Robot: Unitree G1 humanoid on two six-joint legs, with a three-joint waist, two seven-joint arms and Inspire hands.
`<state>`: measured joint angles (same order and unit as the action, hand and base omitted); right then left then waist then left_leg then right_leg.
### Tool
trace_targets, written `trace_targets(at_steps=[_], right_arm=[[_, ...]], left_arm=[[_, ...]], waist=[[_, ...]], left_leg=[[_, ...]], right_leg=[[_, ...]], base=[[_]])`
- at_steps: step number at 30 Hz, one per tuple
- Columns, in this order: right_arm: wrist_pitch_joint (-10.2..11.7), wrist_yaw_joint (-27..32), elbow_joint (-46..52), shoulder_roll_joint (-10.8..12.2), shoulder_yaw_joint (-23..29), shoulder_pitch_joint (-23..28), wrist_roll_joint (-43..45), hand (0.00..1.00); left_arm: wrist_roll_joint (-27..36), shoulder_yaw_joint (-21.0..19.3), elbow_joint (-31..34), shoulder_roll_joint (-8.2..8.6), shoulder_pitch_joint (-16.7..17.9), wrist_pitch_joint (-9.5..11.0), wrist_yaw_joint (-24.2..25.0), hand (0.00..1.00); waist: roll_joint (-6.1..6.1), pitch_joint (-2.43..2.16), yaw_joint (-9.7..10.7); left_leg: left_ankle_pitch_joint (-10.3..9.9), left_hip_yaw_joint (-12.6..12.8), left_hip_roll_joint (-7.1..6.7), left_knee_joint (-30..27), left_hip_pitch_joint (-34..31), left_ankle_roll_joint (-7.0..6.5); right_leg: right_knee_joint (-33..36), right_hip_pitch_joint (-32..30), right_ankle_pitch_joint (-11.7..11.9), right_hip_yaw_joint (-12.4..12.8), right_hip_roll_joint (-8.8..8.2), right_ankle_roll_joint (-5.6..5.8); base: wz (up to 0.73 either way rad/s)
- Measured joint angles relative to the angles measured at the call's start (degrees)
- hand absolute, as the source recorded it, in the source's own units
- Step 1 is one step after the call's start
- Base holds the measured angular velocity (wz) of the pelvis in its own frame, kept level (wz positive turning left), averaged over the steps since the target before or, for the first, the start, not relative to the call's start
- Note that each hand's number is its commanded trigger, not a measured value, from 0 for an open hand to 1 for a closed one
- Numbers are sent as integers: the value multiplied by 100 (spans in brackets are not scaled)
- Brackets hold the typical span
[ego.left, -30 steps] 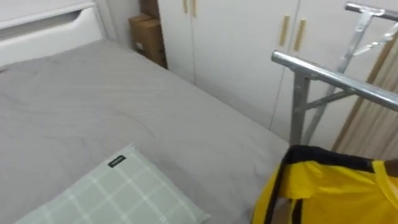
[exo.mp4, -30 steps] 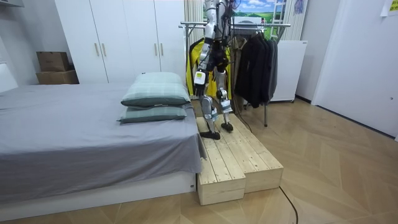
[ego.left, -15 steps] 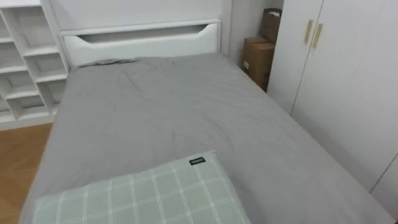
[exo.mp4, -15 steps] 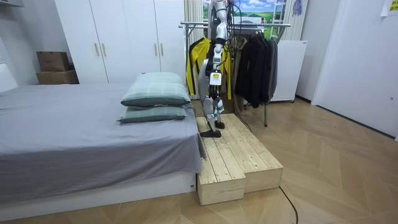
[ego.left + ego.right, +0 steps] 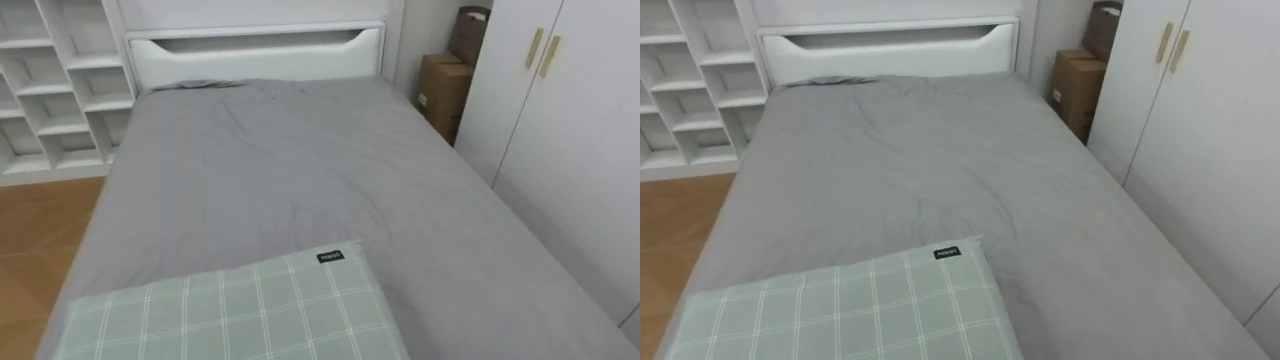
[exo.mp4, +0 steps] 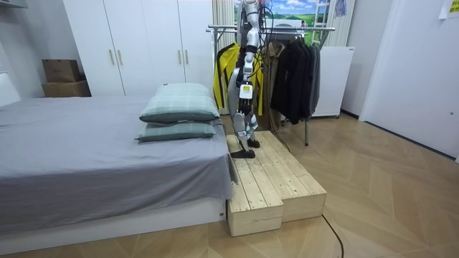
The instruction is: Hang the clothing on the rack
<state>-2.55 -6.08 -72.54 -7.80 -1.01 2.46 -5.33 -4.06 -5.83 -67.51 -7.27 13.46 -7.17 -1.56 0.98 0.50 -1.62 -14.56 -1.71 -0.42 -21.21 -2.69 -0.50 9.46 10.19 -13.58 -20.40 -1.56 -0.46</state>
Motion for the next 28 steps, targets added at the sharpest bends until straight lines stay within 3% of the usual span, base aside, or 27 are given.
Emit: trace_targets(at_steps=[8,28], right_arm=[[18,-249,-113,-17,-55,97,-550,0],[41,-397,-119,-45,-407,67,-767,0]], left_arm=[[-2,43,-66,-1,-6,3,-2,0],[-35,176,-73,-1,-117,20,24,0]], waist=[[-18,-7,-18],[-86,1,-36]], left_leg=[[2,71,-40,113,29,-2],[1,145,-38,187,134,-6]], right_leg=[[-83,-31,0,308,12,-1],[-87,-24,-1,403,-1,4]], base=[[-4],[-2]])
